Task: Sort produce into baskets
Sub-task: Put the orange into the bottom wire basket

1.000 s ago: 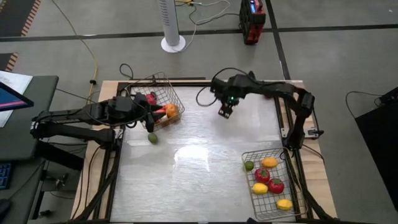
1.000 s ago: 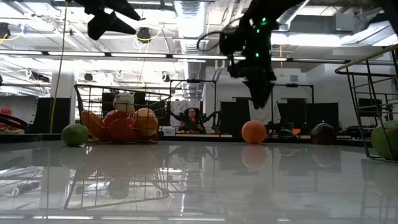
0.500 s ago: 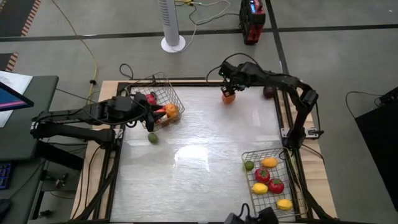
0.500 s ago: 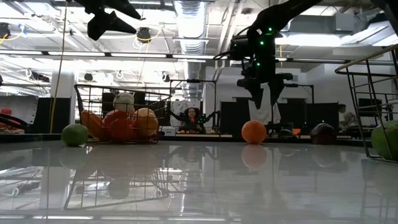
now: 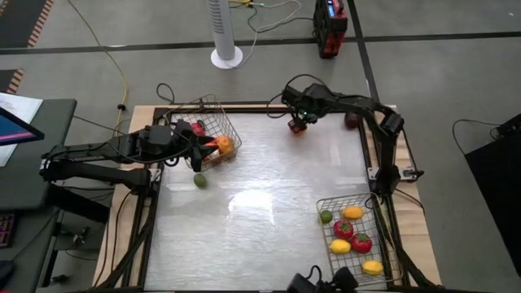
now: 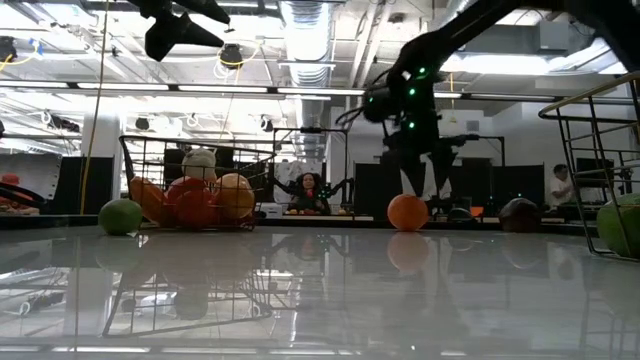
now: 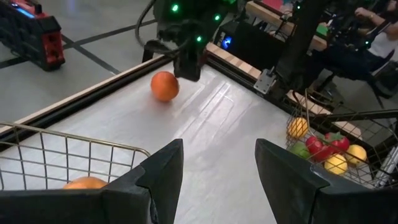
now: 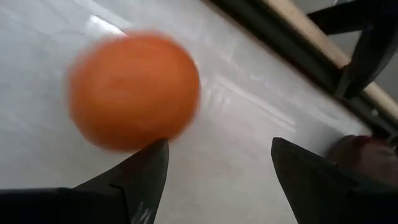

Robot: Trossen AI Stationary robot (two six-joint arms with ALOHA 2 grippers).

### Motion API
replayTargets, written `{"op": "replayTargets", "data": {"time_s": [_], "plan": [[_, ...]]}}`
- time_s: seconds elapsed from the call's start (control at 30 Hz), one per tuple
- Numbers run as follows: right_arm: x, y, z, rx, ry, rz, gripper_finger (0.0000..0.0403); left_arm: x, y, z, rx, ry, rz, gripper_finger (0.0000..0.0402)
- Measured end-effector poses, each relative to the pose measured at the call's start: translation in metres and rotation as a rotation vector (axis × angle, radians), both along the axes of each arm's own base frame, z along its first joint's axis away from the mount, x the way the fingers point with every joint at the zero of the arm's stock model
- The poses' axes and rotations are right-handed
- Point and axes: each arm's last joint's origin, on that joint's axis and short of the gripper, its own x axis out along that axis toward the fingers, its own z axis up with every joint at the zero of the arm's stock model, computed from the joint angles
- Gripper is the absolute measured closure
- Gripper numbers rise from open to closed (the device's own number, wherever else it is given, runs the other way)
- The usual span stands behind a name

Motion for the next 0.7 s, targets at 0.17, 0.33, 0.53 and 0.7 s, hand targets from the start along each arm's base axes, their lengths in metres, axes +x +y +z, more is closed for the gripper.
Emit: {"op": "replayTargets", "data": {"time_s": [0.17,0.33,0.53,0.7], "plan": [[0.003,-0.005,0.000,-0.022,0.080,0.013,0.0092,0.000,0.000,0.000,-0.005,0.000,-0.009,0.0214],[0.004,-0.012,0.013,-0.084,0.103,0.035,0.0092,0.000,-0.001,0.000,-0.014,-0.003,-0.015,0.0214],[0.005,-0.029,0.007,-0.085,0.087,0.006,0.0092,0.000,-0.001,0.000,-0.016,-0.004,-0.013,0.0214],[0.023,-0.035,-0.007,-0.035,0.056,0.075,0.0092,0.000,-0.001,0.000,-0.016,-0.003,-0.014,0.0214]]}}
